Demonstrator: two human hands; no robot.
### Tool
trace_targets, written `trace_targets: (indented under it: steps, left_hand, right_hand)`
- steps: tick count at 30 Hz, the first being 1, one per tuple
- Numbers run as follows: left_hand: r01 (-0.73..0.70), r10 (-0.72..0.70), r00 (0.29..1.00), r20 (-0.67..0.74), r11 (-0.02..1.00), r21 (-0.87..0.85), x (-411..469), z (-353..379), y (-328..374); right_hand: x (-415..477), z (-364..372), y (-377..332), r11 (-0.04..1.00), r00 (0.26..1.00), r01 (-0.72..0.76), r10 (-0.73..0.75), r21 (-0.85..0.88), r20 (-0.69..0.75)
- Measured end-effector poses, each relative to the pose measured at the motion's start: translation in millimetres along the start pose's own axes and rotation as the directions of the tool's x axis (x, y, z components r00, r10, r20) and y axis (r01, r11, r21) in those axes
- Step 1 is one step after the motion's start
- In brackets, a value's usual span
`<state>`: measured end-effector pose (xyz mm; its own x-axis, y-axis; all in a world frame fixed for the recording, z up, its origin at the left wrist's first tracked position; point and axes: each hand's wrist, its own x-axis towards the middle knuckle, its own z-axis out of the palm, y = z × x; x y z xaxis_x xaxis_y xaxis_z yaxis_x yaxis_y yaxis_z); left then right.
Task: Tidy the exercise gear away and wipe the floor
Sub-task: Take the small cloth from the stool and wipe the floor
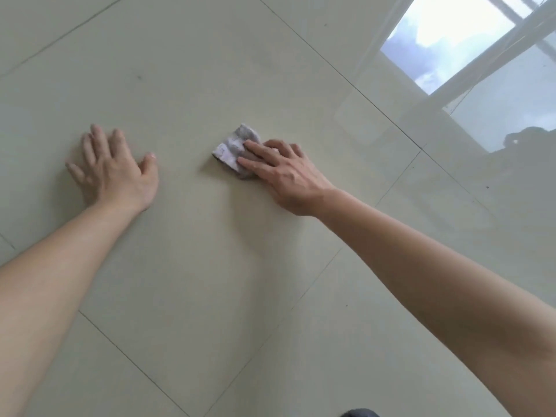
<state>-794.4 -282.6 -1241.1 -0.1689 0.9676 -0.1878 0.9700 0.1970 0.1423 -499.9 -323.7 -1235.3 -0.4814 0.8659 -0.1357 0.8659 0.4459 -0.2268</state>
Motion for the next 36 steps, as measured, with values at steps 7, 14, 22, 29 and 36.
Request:
trace_targets:
  steps: [7, 14, 22, 29, 36]
  left_hand:
    - [0.023, -0.028, 0.992, 0.121, 0.999, 0.041, 16.2, 8.0, -13.8]
    - [0.024, -0.034, 0.971, 0.237, 0.999, 0.046, 16.0, 0.7, -13.2]
    - [0.024, -0.030, 0.917, 0.398, 1.000, 0.020, 19.0, -15.3, -12.2]
    - [0.001, -0.003, 0.889, 0.458, 1.000, 0.005, 16.8, -24.2, -10.7]
    - [0.025, -0.028, 0.867, 0.498, 1.000, 0.012, 19.8, -30.0, -10.6]
  right_hand:
    - [53.9, -46.7, 124.2, 0.631, 0.620, -0.770, 0.775, 0.099, -0.119]
    - [184.7, -37.0, 20.9, 0.825, 0.813, -0.550, 0.565, 0.129, -0.141]
    - [232.8, -37.9, -9.7, 1.000, 0.999, -0.020, 0.020, 0.005, -0.046]
    - [241.5, -79.7, 114.1, 0.464, 0.454, -0.874, 0.886, 0.144, -0.096]
    - [327.0, -54.2, -43.1, 0.997, 0.995, 0.082, -0.082, -0.002, 0.058]
